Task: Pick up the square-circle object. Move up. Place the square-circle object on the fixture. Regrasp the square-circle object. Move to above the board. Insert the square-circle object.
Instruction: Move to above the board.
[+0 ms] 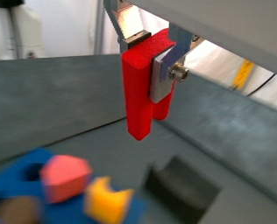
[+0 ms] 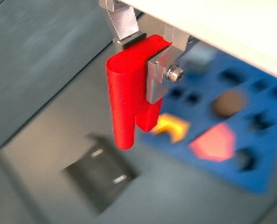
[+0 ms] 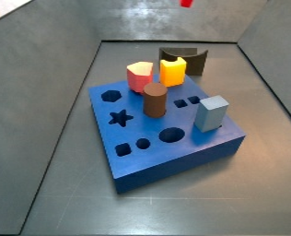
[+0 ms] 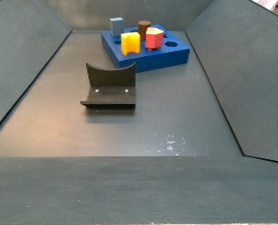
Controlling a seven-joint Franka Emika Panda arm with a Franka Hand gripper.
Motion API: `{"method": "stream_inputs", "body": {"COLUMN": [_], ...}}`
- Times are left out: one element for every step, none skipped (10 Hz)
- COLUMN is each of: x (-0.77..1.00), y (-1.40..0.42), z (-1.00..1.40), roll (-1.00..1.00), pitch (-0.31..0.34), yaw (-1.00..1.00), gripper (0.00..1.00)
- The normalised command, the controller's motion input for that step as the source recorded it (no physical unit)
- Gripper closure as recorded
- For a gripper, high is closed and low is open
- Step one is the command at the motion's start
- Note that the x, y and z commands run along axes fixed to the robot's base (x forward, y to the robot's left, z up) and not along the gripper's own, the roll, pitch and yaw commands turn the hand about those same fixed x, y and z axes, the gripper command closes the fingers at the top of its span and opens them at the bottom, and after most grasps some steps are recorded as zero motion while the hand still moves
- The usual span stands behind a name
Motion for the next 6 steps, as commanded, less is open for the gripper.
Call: {"method": "stream_inputs", "body": {"x": [-0.93, -0.95, -0.71, -0.53, -0.26, -0.08], "y": [-1.0, -1.0, -0.66, -0.44, -0.18, -0.02], "z": [0.38, 0.39, 0.26, 0.18, 0.07, 0.01], "roll": [-1.0, -1.0, -0.91, -0.76, -0.49, -0.26], "pitch": [-0.251, -0.26, -0.265, -0.234, -0.135, -0.051], "yaw": [-0.12, -0.12, -0.11, -0.09, -0.05, -0.01], "gripper": [1.0, 1.0, 1.0, 1.0, 1.0, 1.0]}}
